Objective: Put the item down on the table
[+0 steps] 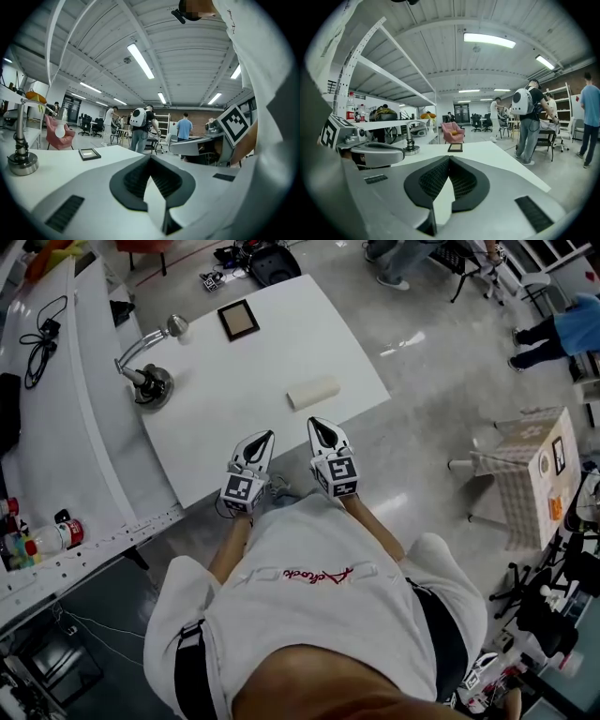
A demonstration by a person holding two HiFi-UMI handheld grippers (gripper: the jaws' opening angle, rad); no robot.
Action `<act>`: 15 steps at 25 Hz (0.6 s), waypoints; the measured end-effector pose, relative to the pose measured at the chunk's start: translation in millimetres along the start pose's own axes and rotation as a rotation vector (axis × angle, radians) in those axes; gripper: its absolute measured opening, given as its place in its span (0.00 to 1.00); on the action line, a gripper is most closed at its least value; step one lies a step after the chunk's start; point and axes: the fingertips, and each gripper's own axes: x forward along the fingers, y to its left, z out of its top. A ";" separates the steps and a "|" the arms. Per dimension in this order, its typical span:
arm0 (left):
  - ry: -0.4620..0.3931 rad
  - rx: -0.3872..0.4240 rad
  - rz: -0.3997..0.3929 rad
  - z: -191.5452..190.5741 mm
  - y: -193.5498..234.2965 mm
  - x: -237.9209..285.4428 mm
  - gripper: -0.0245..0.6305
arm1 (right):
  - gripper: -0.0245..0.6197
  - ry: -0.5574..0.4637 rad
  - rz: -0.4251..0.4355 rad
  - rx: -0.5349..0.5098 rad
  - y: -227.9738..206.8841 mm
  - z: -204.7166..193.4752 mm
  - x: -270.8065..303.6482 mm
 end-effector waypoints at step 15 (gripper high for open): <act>-0.014 0.046 0.010 0.2 -66.7 -11.7 0.06 | 0.05 -0.055 0.015 0.002 -7.9 1.3 -63.7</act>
